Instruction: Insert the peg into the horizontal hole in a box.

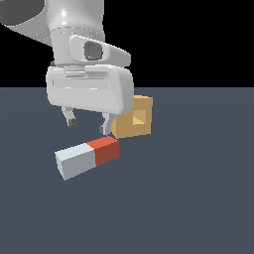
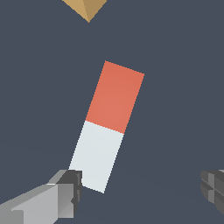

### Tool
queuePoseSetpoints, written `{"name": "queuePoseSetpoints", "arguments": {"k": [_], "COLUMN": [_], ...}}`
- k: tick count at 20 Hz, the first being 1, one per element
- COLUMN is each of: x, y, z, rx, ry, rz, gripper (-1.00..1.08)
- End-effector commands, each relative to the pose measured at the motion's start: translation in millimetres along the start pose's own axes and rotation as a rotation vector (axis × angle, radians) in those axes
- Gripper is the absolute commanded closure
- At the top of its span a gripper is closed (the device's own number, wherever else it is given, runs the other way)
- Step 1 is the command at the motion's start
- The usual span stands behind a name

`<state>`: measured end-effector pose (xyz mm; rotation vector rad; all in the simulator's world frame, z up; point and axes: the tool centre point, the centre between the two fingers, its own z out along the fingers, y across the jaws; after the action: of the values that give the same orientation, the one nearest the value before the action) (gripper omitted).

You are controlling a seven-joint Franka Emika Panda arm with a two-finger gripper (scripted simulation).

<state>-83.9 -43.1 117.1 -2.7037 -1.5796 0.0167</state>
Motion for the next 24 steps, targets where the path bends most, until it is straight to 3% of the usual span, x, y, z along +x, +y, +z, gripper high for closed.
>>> {"name": "queuePoseSetpoints", "arguments": {"k": [1, 12, 24], "x": [-6, -19, -20], "y": [-10, -39, -45], "z": [9, 37, 45], "rx": [-0.003, -0.012, -0.013], "ry": [0.001, 0.005, 0.006], "rz": [0.075, 0.286, 0.326], "gripper": [-0.92, -0.92, -0.92]}}
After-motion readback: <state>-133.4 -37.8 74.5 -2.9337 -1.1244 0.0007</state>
